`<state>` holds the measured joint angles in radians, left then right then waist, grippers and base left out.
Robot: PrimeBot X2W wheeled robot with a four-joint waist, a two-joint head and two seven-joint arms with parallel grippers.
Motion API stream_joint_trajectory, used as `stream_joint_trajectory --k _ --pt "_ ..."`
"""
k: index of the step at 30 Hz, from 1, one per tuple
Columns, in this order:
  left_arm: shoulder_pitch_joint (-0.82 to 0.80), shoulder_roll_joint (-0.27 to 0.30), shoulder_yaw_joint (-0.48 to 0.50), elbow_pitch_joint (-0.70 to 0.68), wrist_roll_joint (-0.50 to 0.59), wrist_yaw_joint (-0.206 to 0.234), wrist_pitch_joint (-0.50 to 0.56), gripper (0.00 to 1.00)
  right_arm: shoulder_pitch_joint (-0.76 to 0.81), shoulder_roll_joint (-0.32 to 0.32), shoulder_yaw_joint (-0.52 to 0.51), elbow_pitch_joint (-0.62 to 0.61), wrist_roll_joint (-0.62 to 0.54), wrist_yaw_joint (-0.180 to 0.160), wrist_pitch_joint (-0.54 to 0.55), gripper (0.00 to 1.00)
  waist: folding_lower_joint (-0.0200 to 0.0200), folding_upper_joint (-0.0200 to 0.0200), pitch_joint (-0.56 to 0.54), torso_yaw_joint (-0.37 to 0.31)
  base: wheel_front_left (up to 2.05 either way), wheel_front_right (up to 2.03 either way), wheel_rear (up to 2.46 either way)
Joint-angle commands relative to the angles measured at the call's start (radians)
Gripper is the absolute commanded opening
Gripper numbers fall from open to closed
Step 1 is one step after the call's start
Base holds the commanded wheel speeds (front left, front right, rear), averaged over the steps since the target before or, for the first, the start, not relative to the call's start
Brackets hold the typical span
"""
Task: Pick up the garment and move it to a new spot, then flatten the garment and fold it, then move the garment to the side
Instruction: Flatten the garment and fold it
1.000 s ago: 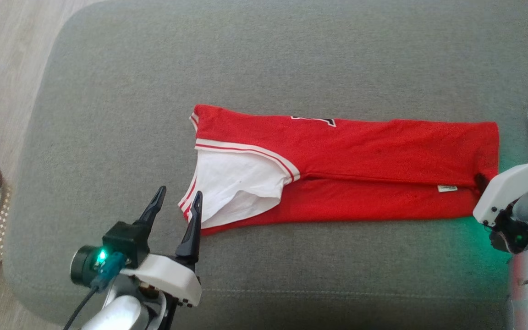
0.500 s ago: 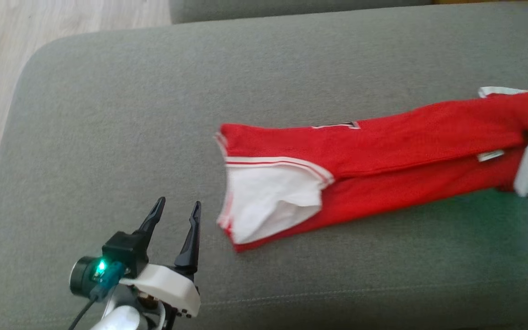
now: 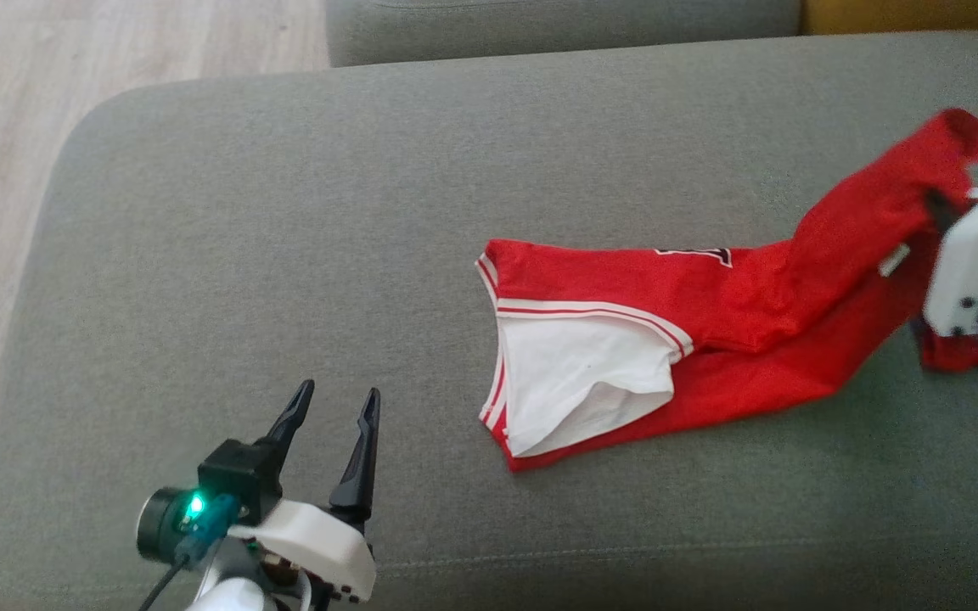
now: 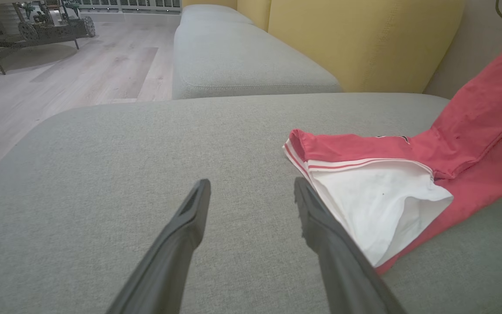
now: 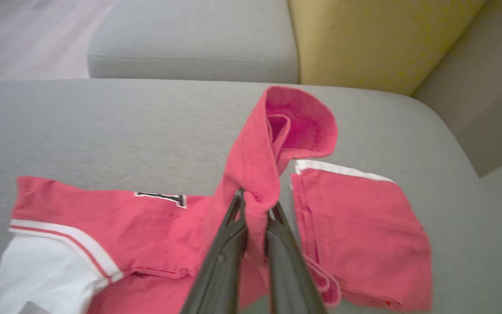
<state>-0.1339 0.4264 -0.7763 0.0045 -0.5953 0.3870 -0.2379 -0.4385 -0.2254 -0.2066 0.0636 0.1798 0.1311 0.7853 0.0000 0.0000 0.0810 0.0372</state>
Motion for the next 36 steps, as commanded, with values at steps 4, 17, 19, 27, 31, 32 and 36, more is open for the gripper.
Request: stream_joint_trajectory --k 4,17,19,27,31,32,36 --pt "-0.024 0.013 0.041 -0.027 -0.007 0.004 -0.005 1.00 -0.025 0.027 0.094 -0.095 0.049 0.000 0.019 0.00 0.0000 0.0000 -0.008 0.032 0.00 0.00 0.00" --pt "-0.050 -0.011 0.033 -0.005 -0.012 -0.005 -0.001 1.00 -0.038 0.165 0.324 0.063 0.105 0.000 -0.027 0.00 0.0000 0.0000 0.014 0.138 0.00 0.00 0.00" --pt "-0.051 -0.013 0.036 -0.001 -0.013 -0.005 -0.003 1.00 -0.036 0.169 0.334 0.109 0.105 0.000 -0.041 0.00 0.0000 0.0000 0.018 0.150 0.00 0.00 0.00" --pt "-0.058 -0.020 0.042 0.006 -0.011 -0.008 -0.009 1.00 -0.052 0.175 0.347 0.244 0.203 0.000 -0.129 1.00 0.0000 0.0000 0.026 0.169 0.00 0.00 0.00" --pt "-0.059 -0.018 0.051 0.006 -0.005 -0.005 -0.013 1.00 -0.053 0.175 0.354 0.252 0.246 0.000 -0.162 1.00 0.0000 0.0000 0.022 0.164 0.00 0.00 0.00" --pt "-0.057 -0.017 0.054 0.006 -0.003 -0.003 -0.014 1.00 -0.051 0.175 0.354 0.246 0.253 0.000 -0.171 1.00 0.0000 0.0000 0.019 0.160 0.00 0.00 0.00" --pt "-0.042 -0.011 0.067 0.002 -0.003 0.011 -0.016 1.00 -0.024 0.175 0.309 0.176 0.246 0.000 -0.227 1.00 0.0000 0.0000 0.001 0.139 0.00 0.00 0.00"
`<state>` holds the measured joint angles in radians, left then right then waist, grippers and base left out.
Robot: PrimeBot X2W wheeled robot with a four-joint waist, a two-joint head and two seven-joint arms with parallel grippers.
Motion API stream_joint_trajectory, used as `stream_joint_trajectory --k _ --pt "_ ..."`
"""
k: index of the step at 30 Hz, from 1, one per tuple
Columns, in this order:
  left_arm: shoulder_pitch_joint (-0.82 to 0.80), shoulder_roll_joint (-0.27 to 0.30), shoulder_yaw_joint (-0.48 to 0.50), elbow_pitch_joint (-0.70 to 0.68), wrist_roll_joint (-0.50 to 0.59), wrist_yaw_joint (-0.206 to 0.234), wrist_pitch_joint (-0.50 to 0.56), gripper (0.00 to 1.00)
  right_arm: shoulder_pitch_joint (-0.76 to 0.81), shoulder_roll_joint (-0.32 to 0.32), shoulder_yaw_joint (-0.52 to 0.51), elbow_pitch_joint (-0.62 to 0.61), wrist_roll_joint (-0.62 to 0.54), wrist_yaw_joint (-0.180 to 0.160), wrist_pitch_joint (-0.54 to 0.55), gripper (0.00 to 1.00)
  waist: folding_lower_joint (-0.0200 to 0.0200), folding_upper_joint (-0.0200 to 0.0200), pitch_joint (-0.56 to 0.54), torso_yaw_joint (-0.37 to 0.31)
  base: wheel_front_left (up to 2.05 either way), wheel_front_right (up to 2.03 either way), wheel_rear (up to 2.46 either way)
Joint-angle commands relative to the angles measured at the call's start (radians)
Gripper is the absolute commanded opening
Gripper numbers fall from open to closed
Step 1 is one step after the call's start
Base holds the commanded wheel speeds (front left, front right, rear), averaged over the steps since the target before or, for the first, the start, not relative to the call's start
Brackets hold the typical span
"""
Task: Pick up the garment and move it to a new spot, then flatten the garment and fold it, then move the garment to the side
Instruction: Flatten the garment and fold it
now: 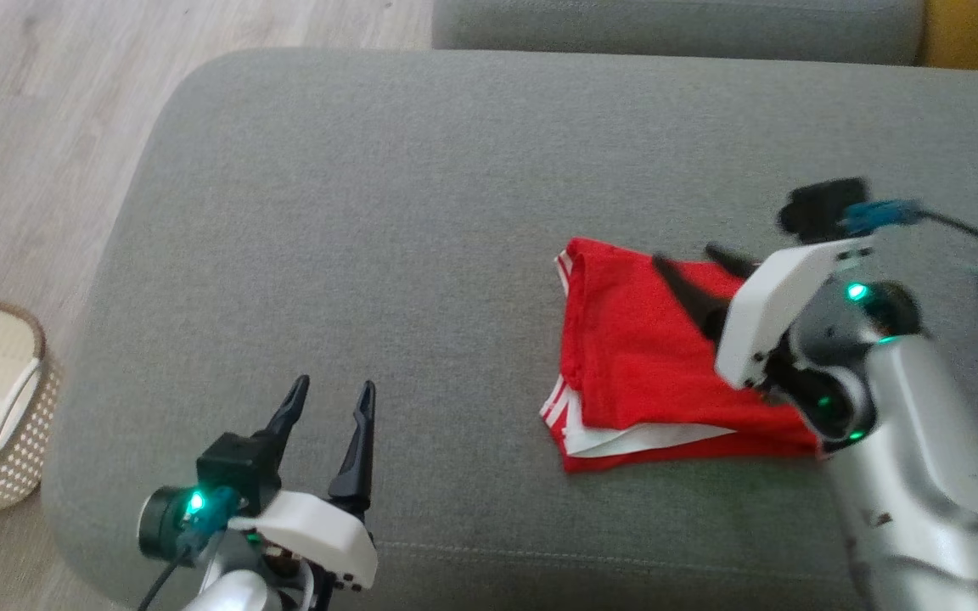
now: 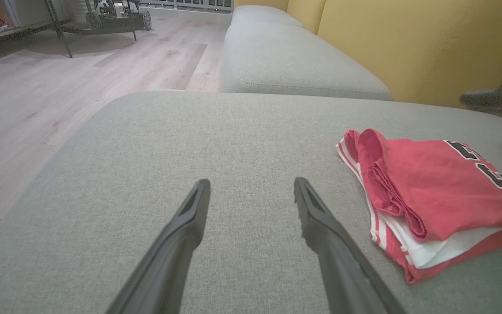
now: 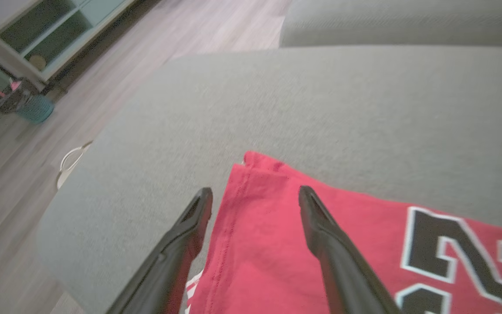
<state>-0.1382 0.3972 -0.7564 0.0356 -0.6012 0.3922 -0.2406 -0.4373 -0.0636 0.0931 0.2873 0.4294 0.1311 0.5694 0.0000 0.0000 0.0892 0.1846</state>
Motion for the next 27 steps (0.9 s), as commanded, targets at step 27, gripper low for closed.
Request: stream_joint_trajectory --k 27 --pt "0.205 -0.117 0.305 -0.098 0.239 -0.037 -0.021 1.00 0.487 -0.004 -0.160 -0.158 -0.377 0.000 -0.830 1.00 0.0000 0.0000 -0.182 -0.135 0.00 0.00 0.00"
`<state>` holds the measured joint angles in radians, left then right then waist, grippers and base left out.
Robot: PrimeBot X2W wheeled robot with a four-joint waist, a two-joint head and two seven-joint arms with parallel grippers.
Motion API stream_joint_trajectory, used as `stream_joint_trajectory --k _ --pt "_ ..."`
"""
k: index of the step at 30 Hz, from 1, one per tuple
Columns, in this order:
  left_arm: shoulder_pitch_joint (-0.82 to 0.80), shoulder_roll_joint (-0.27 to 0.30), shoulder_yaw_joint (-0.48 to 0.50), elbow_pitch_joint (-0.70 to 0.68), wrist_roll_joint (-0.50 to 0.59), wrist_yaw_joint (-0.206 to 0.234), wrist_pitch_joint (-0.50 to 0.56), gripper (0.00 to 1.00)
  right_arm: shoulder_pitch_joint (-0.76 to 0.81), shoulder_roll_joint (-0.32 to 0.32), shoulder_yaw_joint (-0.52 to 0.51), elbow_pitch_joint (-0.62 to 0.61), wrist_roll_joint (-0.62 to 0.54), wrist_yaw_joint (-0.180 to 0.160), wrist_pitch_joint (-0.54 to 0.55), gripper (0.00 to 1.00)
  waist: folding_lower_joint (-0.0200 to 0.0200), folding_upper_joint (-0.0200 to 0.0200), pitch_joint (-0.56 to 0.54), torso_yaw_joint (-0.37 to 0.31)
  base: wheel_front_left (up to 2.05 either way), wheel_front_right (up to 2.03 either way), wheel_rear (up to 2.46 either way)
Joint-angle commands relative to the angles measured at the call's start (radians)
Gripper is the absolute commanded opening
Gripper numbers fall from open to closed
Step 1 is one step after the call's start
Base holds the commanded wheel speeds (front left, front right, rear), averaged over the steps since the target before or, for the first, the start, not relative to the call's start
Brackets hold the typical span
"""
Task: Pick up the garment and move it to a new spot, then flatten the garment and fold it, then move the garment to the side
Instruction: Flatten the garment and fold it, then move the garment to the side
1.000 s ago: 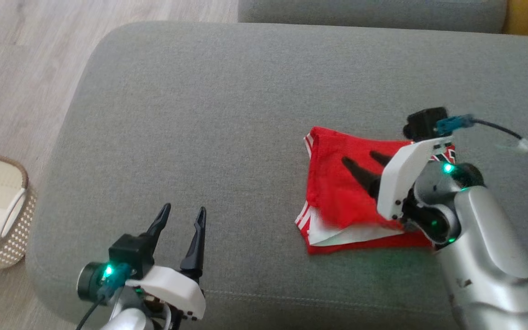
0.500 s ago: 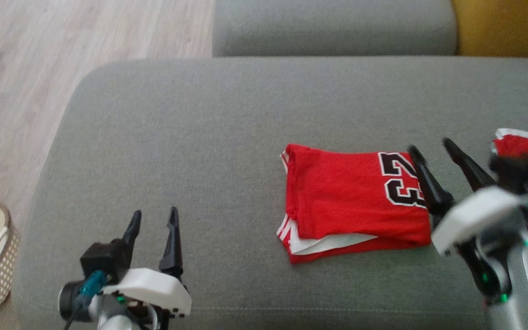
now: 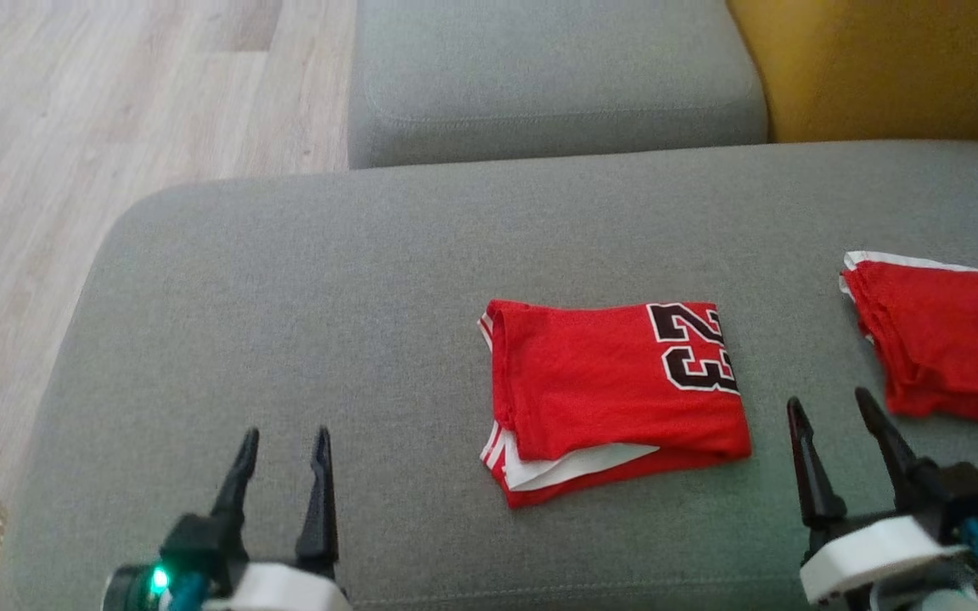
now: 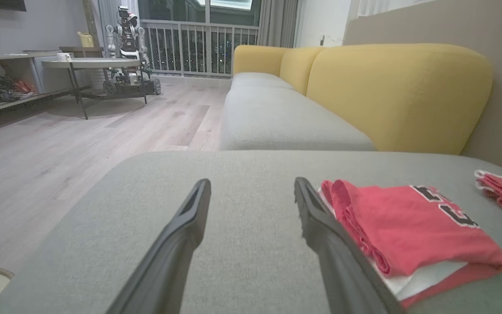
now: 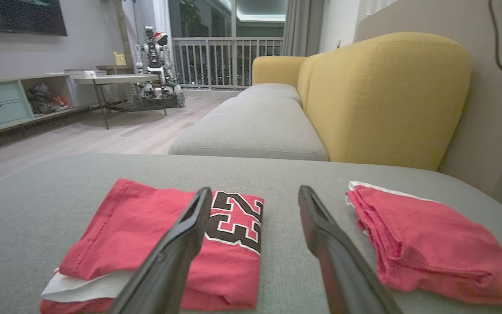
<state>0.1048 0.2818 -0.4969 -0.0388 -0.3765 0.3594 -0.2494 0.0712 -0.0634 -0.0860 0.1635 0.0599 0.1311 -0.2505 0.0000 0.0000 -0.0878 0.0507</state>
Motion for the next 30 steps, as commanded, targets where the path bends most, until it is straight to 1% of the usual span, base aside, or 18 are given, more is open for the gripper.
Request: stream_joint_trajectory --k 1,7,14,22,30 --pt "-0.027 -0.010 0.054 -0.016 0.032 -0.015 -0.012 1.00 -0.014 -0.002 0.023 -0.042 -0.018 0.000 -0.010 1.00 0.0000 0.0000 -0.009 -0.001 0.00 0.00 0.00" --pt "0.014 -0.058 0.106 0.021 0.119 -0.062 -0.012 1.00 0.025 0.009 0.022 -0.032 -0.021 0.000 -0.011 1.00 0.0000 0.0000 -0.024 -0.001 0.00 0.00 0.00" --pt "0.038 -0.104 0.156 0.042 0.180 -0.107 -0.012 1.00 0.031 0.012 0.024 -0.005 -0.022 0.000 -0.011 1.00 0.0000 0.0000 -0.039 0.004 0.00 0.00 0.00" --pt "0.049 -0.142 0.195 0.047 0.228 -0.146 -0.012 1.00 0.031 0.013 0.027 0.003 -0.024 0.000 -0.011 1.00 0.0000 0.0000 -0.038 0.015 0.00 0.00 0.00" --pt "0.048 -0.169 0.215 0.051 0.260 -0.184 -0.012 1.00 0.000 0.013 0.037 0.033 -0.020 0.000 -0.011 1.00 0.0000 0.0000 -0.004 0.032 0.00 0.00 0.00"
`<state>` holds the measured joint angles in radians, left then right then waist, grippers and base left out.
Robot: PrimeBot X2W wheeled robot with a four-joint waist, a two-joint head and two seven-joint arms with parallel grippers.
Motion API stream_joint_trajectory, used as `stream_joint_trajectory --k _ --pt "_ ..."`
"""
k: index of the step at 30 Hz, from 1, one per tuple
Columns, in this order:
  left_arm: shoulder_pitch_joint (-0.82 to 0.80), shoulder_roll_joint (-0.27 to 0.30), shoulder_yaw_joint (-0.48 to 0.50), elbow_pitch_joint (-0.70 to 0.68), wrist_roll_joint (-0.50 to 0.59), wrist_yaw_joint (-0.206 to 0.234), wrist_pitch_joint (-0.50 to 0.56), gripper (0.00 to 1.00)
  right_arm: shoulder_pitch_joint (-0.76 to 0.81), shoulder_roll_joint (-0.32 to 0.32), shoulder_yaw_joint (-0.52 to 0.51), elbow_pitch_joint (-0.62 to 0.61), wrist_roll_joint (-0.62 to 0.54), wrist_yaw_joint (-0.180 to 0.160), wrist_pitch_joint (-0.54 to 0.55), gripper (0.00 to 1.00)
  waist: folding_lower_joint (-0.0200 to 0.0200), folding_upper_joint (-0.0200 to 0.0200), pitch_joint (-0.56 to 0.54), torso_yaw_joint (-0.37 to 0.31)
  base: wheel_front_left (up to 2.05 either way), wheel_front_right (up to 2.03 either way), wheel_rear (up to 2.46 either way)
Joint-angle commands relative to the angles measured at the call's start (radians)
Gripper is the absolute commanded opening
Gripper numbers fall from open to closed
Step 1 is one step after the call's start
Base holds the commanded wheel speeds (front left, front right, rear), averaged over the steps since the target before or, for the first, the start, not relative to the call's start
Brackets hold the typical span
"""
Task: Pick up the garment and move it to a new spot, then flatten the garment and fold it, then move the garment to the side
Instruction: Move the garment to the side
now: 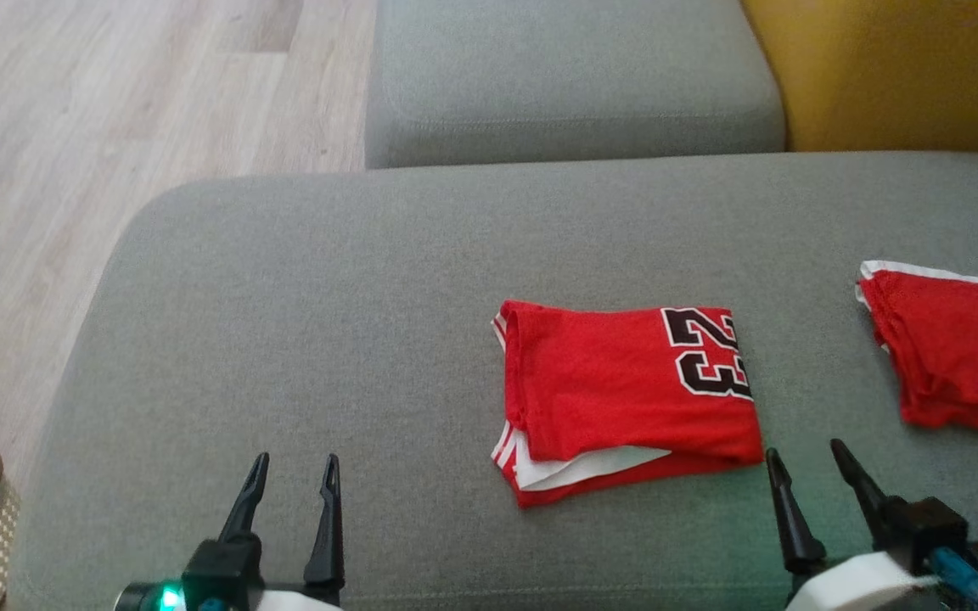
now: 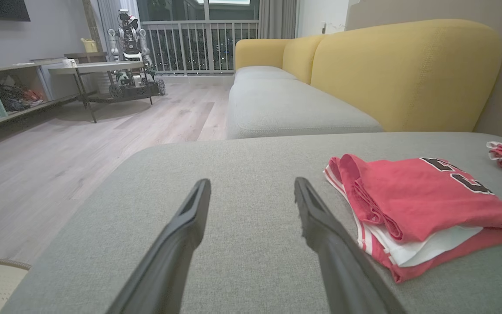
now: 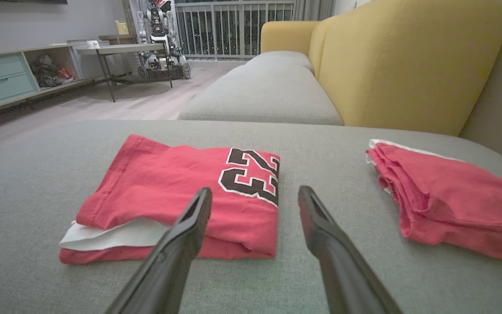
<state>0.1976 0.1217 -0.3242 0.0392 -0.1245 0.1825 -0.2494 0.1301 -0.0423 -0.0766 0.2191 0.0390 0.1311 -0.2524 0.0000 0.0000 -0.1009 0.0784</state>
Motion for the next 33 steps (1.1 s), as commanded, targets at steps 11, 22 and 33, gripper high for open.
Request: stream_joint_trajectory --k 11,22,33 --pt "-0.078 -0.038 0.039 -0.017 0.031 -0.059 -0.012 1.00 -0.352 -0.025 -0.028 0.312 0.113 0.000 0.055 1.00 0.0000 0.0000 0.111 0.033 0.00 0.00 0.00" --pt "-0.162 -0.060 0.046 -0.012 0.024 -0.110 -0.012 1.00 -0.621 -0.065 -0.058 0.589 0.164 0.000 0.266 1.00 0.0000 0.0000 0.246 0.050 0.00 0.00 0.00" --pt "-0.174 -0.066 0.067 -0.009 0.031 -0.117 -0.012 1.00 -0.667 -0.050 -0.059 0.700 0.130 0.000 0.374 0.00 0.0000 0.0000 0.227 0.026 0.00 0.00 0.00"
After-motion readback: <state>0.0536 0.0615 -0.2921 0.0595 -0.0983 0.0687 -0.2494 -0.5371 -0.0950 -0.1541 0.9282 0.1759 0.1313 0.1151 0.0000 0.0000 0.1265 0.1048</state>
